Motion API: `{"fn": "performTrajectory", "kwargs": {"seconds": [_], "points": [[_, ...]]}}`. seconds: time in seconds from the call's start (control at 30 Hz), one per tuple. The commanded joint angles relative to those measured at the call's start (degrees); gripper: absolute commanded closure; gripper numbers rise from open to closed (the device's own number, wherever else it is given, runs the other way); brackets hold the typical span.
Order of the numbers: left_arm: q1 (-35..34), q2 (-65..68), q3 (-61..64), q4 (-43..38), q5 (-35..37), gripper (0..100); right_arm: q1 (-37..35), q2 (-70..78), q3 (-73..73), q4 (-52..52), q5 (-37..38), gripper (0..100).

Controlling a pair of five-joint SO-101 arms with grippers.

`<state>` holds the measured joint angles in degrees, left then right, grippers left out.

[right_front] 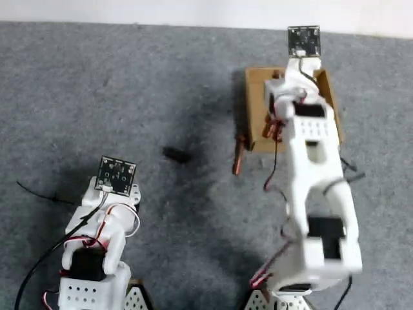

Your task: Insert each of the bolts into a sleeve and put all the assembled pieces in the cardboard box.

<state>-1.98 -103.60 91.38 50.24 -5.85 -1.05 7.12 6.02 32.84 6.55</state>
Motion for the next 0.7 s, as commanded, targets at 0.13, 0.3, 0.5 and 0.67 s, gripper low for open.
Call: {"fn": "performTrajectory", "kwargs": {"seconds": [0.13, 0.3, 0.5, 0.67], "points": [[-0.22, -0.40, -0.48, -1.23, -0.18, 99, -2.86, 11.12, -12.44, 4.70, 0.79, 99.3], [-0.22, -0.40, -0.48, -1.23, -0.18, 99, -7.08, 14.64, -12.62, 4.70, 0.79, 99.2], [-0.22, -0.40, -0.40, -1.23, -0.18, 99, -8.57, 17.54, -12.53, 4.79, 1.05, 97.3], [-0.22, -0.40, -0.40, -1.23, -0.18, 99, -8.57, 18.15, -12.53, 4.88, 0.88, 80.3]]}}
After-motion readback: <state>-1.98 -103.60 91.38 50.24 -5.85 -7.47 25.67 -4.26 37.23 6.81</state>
